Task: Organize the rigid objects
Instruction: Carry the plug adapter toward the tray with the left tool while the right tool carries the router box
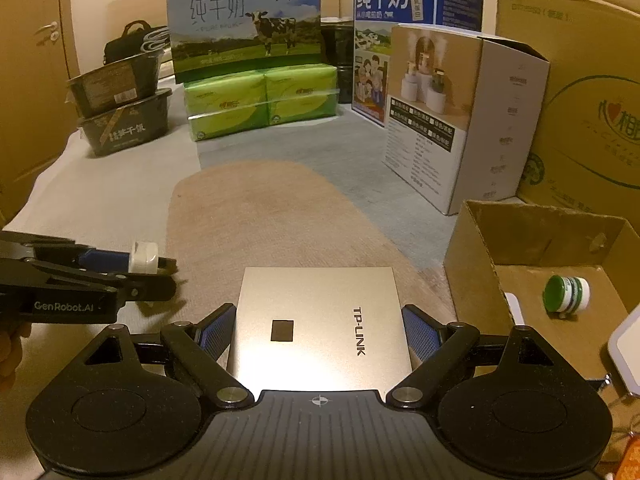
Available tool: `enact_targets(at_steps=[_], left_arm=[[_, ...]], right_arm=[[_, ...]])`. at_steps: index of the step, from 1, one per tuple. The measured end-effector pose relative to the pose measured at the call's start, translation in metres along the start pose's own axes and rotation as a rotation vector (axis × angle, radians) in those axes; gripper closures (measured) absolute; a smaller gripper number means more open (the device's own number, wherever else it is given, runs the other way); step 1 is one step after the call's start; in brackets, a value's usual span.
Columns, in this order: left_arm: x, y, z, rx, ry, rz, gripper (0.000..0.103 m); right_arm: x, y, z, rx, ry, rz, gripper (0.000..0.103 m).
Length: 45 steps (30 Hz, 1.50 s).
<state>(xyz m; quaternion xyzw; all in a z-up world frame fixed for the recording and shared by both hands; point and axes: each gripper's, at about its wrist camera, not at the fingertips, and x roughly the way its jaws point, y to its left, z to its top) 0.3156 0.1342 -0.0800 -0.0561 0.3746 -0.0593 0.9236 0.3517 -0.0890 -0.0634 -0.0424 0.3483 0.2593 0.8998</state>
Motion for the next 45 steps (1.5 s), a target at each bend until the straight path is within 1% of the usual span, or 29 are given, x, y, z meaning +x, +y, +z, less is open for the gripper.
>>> enact_targets(at_steps=[6,10,15,20,31,38,45], left_arm=[[-0.018,-0.015,-0.009,-0.015,0.025,0.045,0.054],[-0.034,-0.028,-0.015,-0.025,0.033,0.055,0.054],[-0.061,-0.047,-0.02,-0.043,0.028,0.052,0.054],[-0.091,-0.065,-0.027,-0.069,0.015,0.069,0.054],[-0.145,-0.099,-0.052,-0.087,0.006,0.073,0.054],[-0.169,-0.121,-0.063,-0.074,-0.001,0.067,0.054],[-0.184,-0.144,-0.067,-0.052,-0.012,0.058,0.054]], right_arm=[[-0.016,0.001,-0.005,0.011,-0.005,-0.007,0.016],[-0.035,0.001,-0.009,0.018,-0.01,-0.02,0.016],[-0.064,0.002,-0.016,0.032,-0.02,-0.034,0.016],[-0.099,0.001,-0.023,0.055,-0.037,-0.045,0.016],[-0.17,-0.005,-0.047,0.1,-0.064,-0.072,0.016],[-0.207,-0.011,-0.065,0.131,-0.08,-0.089,0.016],[-0.235,-0.024,-0.081,0.163,-0.085,-0.118,0.016]])
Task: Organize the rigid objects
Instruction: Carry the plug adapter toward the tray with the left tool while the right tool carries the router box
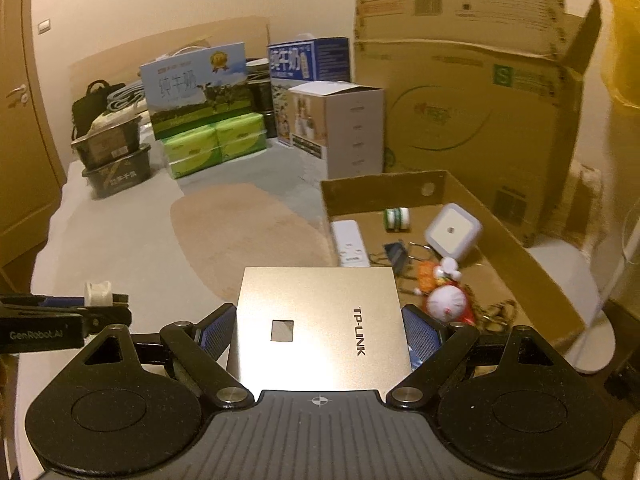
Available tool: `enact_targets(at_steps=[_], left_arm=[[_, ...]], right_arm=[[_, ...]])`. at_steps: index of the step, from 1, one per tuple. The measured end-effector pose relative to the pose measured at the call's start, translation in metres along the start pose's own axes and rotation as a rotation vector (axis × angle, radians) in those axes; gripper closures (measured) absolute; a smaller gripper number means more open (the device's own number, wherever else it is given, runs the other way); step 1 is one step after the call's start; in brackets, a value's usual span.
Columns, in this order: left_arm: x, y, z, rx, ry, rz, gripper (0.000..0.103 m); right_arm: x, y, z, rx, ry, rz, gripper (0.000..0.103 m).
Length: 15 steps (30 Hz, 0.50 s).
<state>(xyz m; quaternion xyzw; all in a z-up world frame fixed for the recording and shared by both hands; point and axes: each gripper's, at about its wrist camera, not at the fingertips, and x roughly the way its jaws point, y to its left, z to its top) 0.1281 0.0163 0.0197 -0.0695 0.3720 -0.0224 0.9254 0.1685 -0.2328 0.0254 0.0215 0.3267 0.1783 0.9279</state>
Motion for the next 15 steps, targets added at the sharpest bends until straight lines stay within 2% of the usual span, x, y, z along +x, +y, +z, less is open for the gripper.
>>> enact_targets(at_steps=[15], left_arm=[[-0.009,-0.051,-0.003,0.06,-0.003,-0.056,0.054]], right_arm=[[-0.043,-0.044,-0.017,0.055,-0.022,-0.071,0.016]])
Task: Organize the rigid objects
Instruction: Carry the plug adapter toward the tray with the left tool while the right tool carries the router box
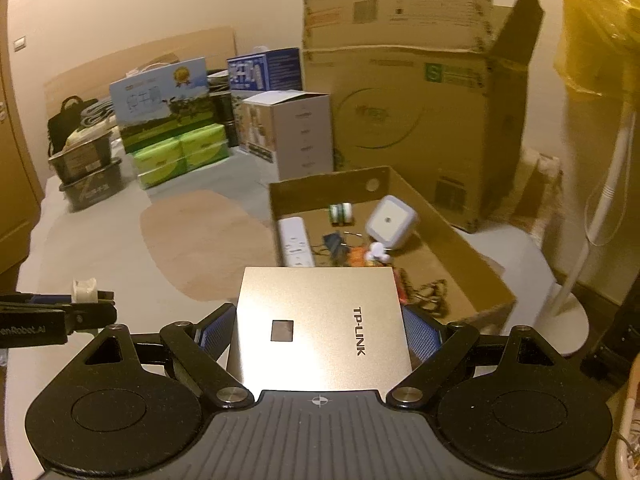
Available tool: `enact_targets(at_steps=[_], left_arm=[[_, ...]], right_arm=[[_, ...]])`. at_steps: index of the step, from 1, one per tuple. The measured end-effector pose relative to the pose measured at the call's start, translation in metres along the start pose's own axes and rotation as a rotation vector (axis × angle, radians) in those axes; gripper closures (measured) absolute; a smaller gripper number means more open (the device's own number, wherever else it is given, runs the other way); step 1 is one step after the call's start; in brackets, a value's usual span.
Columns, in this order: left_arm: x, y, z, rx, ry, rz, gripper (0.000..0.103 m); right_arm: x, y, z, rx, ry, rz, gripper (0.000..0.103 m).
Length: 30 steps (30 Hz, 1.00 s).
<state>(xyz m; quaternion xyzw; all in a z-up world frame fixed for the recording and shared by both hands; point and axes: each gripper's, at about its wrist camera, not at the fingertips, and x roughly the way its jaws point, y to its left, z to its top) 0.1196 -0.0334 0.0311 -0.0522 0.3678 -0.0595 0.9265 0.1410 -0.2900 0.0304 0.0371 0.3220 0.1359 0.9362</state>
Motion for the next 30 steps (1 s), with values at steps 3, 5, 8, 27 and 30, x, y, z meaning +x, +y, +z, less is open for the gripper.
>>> enact_targets(at_steps=[3,5,8,27,30], left_arm=[[0.003,-0.011,0.002,0.014,0.001,-0.013,0.054],[0.007,-0.018,0.004,0.021,0.005,-0.025,0.054],[0.013,-0.032,0.008,0.037,0.008,-0.042,0.054],[0.085,-0.106,0.048,0.138,0.025,-0.11,0.054],[0.102,-0.111,0.052,0.141,0.039,-0.114,0.054]], right_arm=[[-0.004,-0.011,-0.001,0.013,-0.002,-0.017,0.016],[-0.007,-0.019,-0.002,0.02,-0.004,-0.029,0.016],[-0.008,-0.031,-0.001,0.027,-0.005,-0.048,0.016],[0.026,-0.108,0.021,0.052,0.02,-0.089,0.016],[0.038,-0.116,0.025,0.046,0.029,-0.089,0.016]])
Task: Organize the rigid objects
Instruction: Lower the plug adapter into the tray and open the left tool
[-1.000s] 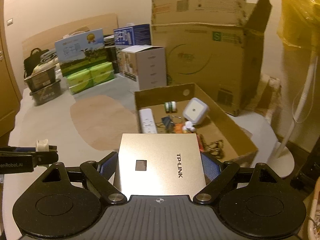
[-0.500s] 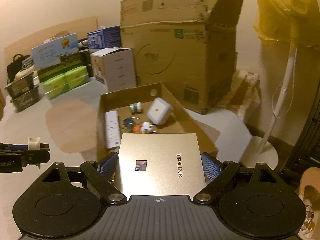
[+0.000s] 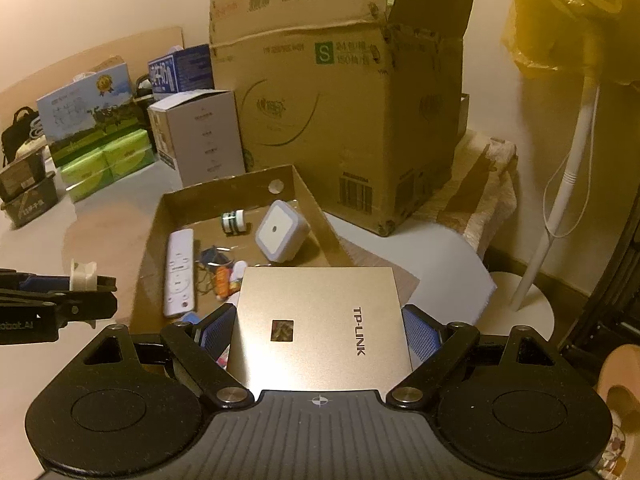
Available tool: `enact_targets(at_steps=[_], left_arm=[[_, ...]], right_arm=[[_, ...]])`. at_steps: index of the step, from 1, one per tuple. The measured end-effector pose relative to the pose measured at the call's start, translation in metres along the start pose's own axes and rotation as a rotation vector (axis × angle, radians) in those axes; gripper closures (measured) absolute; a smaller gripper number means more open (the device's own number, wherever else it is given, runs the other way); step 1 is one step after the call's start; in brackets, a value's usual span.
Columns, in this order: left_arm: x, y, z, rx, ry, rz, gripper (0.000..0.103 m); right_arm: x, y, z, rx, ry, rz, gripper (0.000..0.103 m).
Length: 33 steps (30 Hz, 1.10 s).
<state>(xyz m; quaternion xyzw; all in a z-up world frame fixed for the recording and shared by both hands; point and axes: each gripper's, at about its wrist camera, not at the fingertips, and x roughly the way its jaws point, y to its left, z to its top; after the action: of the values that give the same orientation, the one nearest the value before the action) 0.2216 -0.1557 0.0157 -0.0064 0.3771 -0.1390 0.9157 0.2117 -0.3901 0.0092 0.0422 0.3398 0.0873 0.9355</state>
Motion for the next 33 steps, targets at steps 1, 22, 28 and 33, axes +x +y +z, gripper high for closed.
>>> enact_targets(at_steps=[1,22,28,33], left_arm=[[0.006,-0.001,0.002,0.003,0.005,0.0,0.054],[0.05,0.008,0.024,0.021,-0.022,0.021,0.026],[0.033,0.014,0.017,0.008,-0.032,0.044,0.026],[0.028,0.016,0.012,0.001,-0.03,0.052,0.026]], right_arm=[[0.005,-0.002,0.002,-0.001,0.003,0.001,0.016],[0.06,-0.02,0.017,0.028,0.027,0.022,0.016],[0.059,-0.018,0.018,0.025,0.026,0.029,0.016],[0.06,-0.014,0.02,0.021,0.028,0.037,0.016]])
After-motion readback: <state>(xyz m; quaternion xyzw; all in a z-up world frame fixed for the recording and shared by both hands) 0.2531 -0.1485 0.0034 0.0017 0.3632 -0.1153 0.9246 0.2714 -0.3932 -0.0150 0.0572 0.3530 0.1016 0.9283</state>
